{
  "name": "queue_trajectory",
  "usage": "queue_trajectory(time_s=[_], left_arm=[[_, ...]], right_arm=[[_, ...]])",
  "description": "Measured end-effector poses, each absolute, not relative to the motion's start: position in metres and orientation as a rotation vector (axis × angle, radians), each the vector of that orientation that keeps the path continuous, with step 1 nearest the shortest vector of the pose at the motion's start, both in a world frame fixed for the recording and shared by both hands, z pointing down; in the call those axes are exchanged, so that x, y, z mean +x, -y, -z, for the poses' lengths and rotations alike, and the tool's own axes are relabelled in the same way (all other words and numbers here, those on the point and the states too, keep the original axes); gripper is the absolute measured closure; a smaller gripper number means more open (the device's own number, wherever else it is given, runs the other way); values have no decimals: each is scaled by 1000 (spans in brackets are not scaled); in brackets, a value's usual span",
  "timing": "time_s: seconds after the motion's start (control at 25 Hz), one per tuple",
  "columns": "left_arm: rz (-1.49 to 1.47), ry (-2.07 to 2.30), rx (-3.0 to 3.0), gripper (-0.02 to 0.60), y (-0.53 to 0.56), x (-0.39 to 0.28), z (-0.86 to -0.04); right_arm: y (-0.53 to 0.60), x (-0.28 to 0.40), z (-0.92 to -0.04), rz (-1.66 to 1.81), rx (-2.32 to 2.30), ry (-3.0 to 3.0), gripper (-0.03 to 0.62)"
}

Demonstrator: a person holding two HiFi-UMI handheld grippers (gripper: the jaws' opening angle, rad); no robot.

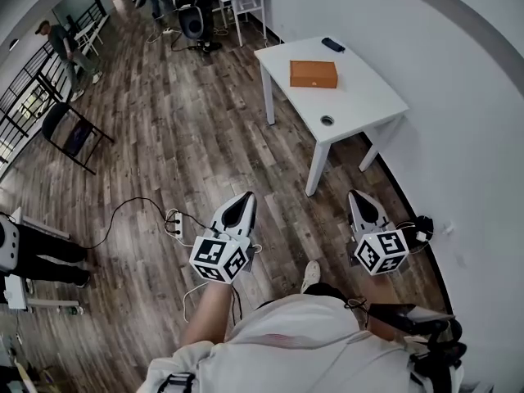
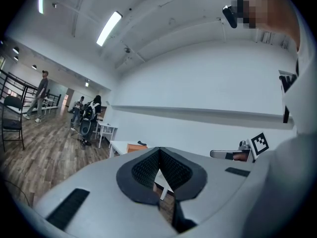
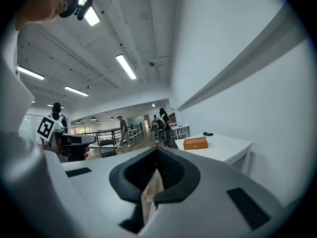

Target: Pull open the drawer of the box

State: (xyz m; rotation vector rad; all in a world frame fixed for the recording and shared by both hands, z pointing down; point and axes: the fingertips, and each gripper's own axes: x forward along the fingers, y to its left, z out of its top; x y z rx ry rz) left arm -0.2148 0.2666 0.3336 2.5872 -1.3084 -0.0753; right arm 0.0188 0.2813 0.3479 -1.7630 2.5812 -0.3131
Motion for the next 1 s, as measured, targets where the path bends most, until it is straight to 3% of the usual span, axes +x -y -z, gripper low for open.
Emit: queue_trajectory(time_s=[0.48, 1.0], left_arm=[[71, 1444, 2529, 571, -179, -135, -325], [67, 1409, 2544, 571, -117, -98, -333]], right_arm=[[-183, 103, -352, 300, -1647, -2683, 591], [-126, 132, -360, 304, -1640, -2681, 591]])
